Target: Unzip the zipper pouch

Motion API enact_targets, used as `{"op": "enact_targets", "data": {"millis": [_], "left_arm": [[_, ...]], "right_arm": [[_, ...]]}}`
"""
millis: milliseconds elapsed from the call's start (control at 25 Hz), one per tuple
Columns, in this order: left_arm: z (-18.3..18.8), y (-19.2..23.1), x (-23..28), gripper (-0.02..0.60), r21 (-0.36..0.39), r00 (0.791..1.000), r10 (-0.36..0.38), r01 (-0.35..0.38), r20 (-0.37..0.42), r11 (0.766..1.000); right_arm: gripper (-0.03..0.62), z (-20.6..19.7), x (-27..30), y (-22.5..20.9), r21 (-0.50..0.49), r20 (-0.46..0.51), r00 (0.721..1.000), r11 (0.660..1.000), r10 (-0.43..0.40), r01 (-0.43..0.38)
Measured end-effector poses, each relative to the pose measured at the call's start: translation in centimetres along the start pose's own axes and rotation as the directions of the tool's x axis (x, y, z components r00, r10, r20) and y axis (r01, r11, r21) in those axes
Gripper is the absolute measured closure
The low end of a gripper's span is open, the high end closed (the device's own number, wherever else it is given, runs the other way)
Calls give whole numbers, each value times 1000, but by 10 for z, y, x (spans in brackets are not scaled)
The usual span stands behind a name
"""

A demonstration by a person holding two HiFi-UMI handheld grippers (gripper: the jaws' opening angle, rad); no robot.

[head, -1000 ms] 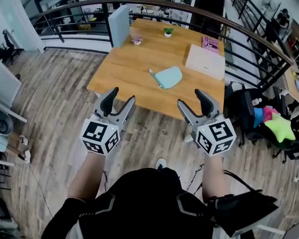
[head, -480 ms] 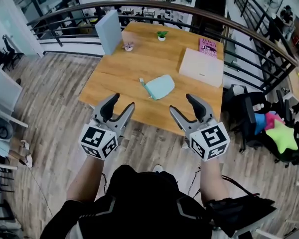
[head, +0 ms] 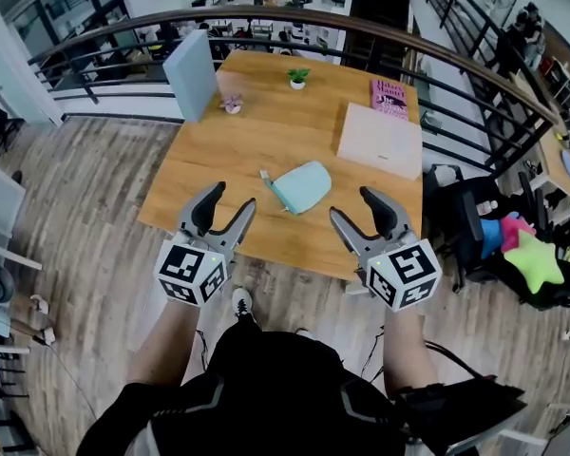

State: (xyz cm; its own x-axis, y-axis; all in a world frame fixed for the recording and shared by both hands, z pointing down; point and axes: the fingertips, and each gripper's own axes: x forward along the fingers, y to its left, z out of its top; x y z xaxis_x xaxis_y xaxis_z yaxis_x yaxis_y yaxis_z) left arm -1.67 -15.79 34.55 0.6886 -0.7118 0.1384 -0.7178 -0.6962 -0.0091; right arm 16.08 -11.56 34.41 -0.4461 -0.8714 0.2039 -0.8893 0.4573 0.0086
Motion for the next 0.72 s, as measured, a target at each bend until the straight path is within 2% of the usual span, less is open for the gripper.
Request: {"op": "enact_targets", "data": {"millis": [160, 440, 720], "left_arm": [[4, 45, 17, 322, 25, 999, -45, 45, 11, 999], [-7, 119, 44, 322, 0, 995, -96, 96, 19, 995], [-29, 157, 68, 322, -26, 985, -171, 171, -6, 985]], "right_arm": [[322, 3, 34, -3, 29, -17, 999, 998, -49, 49], [337, -2, 94, -3, 31, -52, 991, 992, -119, 121], [338, -11, 134, -4, 33, -85, 982, 985, -167, 170]]}}
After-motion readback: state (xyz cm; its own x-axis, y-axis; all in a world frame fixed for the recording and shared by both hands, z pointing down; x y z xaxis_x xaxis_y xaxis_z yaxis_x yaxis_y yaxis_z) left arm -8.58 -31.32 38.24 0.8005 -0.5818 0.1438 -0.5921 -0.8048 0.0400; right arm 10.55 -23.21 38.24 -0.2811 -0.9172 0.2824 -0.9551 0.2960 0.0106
